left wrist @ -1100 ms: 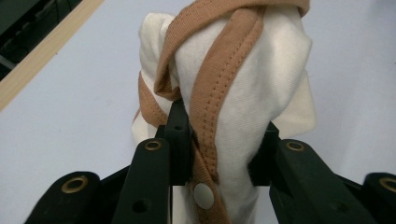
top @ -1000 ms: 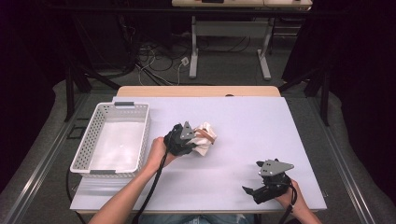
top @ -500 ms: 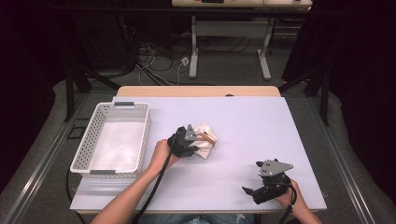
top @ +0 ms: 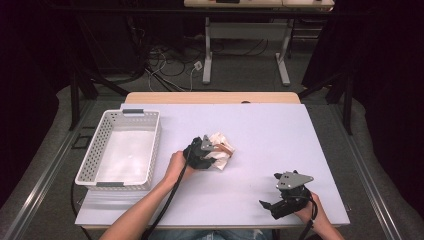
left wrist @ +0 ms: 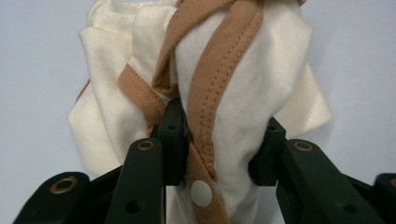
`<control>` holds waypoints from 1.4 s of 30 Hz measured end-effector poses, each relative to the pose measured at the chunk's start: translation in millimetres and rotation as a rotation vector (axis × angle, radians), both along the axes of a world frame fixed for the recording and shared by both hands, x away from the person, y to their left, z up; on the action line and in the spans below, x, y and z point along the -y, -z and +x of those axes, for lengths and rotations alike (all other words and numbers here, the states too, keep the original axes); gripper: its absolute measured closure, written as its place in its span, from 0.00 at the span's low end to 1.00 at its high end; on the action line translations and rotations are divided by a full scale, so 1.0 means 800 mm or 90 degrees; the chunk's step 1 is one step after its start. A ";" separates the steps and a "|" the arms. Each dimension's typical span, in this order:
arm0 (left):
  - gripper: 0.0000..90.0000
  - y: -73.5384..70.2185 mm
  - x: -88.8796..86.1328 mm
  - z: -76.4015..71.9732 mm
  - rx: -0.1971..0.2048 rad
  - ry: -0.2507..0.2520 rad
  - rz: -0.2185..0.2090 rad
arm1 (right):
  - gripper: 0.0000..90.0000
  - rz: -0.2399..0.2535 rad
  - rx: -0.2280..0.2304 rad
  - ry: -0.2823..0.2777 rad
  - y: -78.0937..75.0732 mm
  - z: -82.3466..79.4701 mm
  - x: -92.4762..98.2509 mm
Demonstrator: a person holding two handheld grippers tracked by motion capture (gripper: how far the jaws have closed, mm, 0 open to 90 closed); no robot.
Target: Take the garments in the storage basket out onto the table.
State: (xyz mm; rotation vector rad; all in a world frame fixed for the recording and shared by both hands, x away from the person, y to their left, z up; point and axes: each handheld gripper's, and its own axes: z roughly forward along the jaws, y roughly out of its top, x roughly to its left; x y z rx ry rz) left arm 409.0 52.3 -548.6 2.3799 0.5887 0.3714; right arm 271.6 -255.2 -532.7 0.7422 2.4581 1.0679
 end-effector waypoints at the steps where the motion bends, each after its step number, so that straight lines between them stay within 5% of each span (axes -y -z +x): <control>1: 0.71 0.001 -0.001 0.001 -0.004 0.000 -0.003 | 0.00 0.000 0.001 -0.001 0.000 0.000 0.000; 9: 0.71 0.008 -0.009 0.004 -0.018 -0.007 -0.053 | 0.00 -0.001 0.000 0.000 -0.001 -0.001 -0.001; 16: 0.67 0.006 -0.009 0.002 -0.013 -0.020 -0.048 | 0.00 0.006 0.000 0.003 0.001 -0.001 -0.002; 26: 0.19 -0.002 -0.012 -0.003 -0.013 -0.056 -0.040 | 0.00 -0.001 -0.005 0.000 0.000 -0.002 -0.001; 34: 0.06 -0.021 -0.030 -0.018 -0.011 -0.080 -0.045 | 0.00 -0.002 -0.004 0.004 0.000 -0.001 -0.001; 42: 0.01 -0.044 -0.047 -0.042 0.021 -0.075 -0.045 | 0.00 -0.006 -0.005 0.002 0.000 -0.001 0.000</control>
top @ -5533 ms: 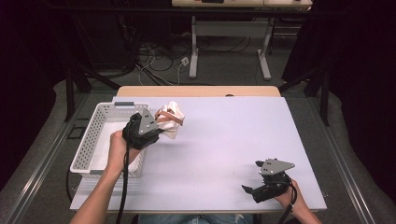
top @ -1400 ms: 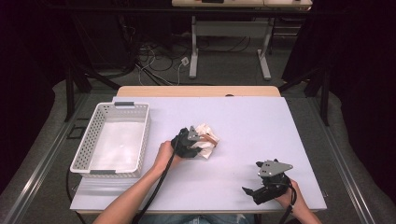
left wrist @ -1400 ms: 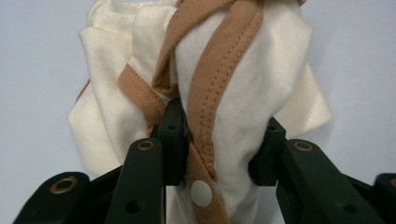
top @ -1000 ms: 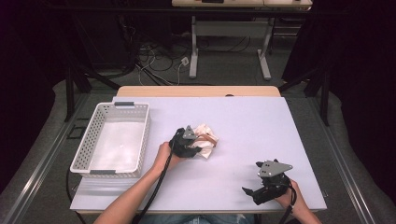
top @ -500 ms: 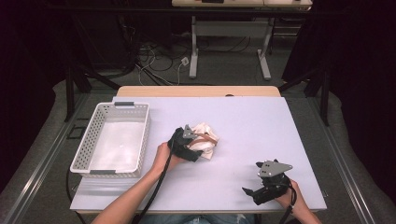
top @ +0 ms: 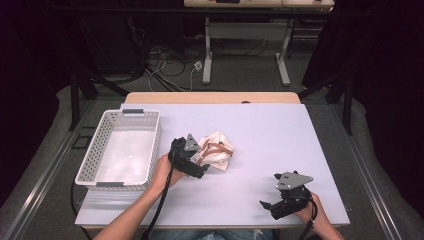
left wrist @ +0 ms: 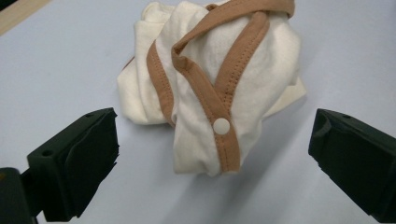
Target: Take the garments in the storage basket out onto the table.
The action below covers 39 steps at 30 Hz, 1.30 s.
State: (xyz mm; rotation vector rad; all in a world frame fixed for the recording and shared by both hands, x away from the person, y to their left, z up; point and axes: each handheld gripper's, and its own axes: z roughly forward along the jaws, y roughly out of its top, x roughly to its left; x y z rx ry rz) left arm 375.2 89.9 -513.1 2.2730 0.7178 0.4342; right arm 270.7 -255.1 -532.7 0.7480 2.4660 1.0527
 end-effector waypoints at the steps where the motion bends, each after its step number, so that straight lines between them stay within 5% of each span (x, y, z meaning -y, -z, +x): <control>1: 0.01 -0.002 -0.002 -0.002 0.005 0.003 0.000 | 0.00 0.001 0.002 0.004 0.000 0.000 0.000; 17: 0.00 -0.025 -0.026 -0.053 0.028 0.016 -0.012 | 0.00 0.001 0.002 0.002 0.000 0.000 0.000; 39: 0.00 -0.024 -0.060 -0.109 0.032 0.019 -0.012 | 0.01 -0.006 0.003 -0.001 0.001 0.000 -0.001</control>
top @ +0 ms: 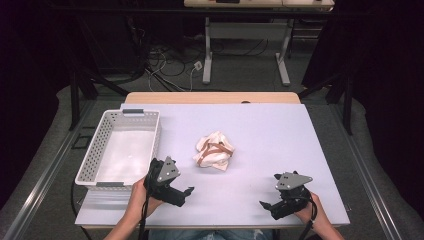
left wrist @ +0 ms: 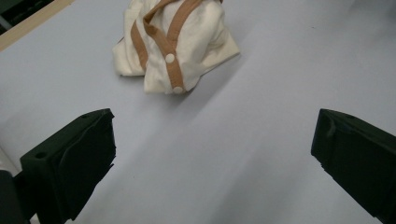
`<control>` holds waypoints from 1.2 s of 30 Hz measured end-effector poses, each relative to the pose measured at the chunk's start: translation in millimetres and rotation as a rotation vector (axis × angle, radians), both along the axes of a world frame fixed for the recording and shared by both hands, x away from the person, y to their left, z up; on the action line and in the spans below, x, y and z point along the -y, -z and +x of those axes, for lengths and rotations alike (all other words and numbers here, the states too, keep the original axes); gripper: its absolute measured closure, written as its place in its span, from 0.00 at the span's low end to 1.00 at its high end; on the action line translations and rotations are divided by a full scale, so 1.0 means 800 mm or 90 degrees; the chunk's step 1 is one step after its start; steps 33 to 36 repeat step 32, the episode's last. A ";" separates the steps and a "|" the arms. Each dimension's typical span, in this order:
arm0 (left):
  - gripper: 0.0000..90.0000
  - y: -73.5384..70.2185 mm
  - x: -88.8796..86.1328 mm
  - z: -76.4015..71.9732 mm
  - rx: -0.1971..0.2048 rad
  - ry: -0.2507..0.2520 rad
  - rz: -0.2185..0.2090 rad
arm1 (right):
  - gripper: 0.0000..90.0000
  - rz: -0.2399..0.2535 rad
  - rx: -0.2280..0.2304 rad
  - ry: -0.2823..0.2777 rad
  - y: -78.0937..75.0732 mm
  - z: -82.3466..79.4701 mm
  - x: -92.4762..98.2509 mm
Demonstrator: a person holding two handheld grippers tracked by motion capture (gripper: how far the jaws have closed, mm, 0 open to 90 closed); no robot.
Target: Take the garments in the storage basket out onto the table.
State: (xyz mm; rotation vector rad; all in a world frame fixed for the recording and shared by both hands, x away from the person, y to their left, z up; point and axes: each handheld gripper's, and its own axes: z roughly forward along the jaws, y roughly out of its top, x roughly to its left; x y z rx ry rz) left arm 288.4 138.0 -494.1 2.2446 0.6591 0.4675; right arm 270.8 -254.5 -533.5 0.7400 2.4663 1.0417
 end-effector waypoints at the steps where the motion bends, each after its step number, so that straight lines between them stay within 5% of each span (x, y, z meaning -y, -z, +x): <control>1: 0.00 0.001 -0.002 -0.002 0.000 -0.001 0.001 | 0.01 0.000 0.000 0.000 0.000 0.000 0.000; 26: 0.00 0.016 -0.031 -0.040 -0.010 -0.010 0.001 | 0.01 -0.004 0.003 0.002 0.000 -0.001 0.000; 36: 0.00 0.021 -0.035 -0.042 -0.016 -0.015 -0.001 | 0.01 -0.004 -0.003 -0.003 0.000 -0.001 -0.001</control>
